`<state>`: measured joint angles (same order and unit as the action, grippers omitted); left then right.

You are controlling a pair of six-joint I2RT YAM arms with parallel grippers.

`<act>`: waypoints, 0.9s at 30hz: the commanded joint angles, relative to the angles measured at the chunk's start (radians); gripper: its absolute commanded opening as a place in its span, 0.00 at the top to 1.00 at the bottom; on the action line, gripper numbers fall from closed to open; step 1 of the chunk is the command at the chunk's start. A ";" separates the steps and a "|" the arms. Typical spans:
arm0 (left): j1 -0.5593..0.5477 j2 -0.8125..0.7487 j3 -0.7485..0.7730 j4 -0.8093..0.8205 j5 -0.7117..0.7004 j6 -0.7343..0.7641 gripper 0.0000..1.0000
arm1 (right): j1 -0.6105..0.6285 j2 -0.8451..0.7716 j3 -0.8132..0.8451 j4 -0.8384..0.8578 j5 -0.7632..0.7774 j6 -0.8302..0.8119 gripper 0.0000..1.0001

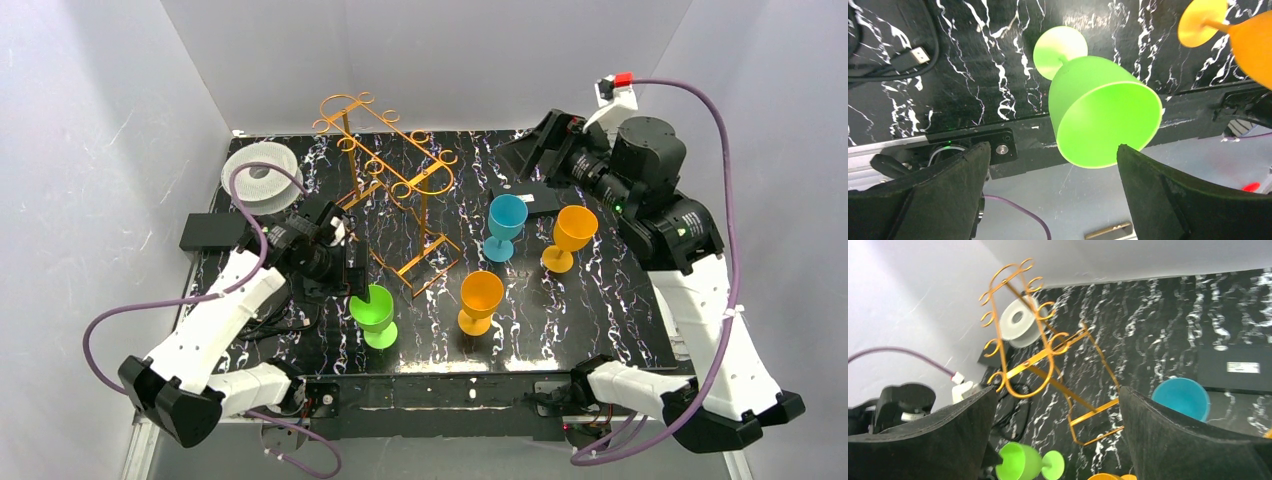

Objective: Take the wine glass off the wine glass rack

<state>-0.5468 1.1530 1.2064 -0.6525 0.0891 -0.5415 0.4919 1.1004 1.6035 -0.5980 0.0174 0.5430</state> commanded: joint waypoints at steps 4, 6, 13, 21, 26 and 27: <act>0.005 -0.041 0.184 -0.176 -0.155 0.045 0.02 | -0.016 0.114 0.146 -0.078 -0.355 0.098 0.02; 0.009 -0.037 0.244 -0.178 -0.180 0.066 0.02 | -0.019 0.128 0.131 -0.074 -0.375 0.124 0.02; 0.024 -0.004 0.440 -0.216 -0.308 0.109 0.02 | -0.035 0.184 0.141 -0.101 -0.491 0.107 0.01; 0.043 0.055 0.628 -0.223 -0.342 0.146 0.02 | -0.036 0.188 0.085 -0.007 -0.606 0.135 0.02; 0.048 0.089 0.720 -0.206 -0.350 0.169 0.02 | -0.038 0.182 0.049 0.063 -0.637 0.165 0.02; 0.048 0.094 0.736 -0.204 -0.353 0.175 0.02 | -0.039 0.184 0.049 0.065 -0.638 0.167 0.02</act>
<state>-0.5064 1.2270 1.8759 -0.8085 -0.2226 -0.4034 0.4591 1.2980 1.6707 -0.6285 -0.5682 0.6868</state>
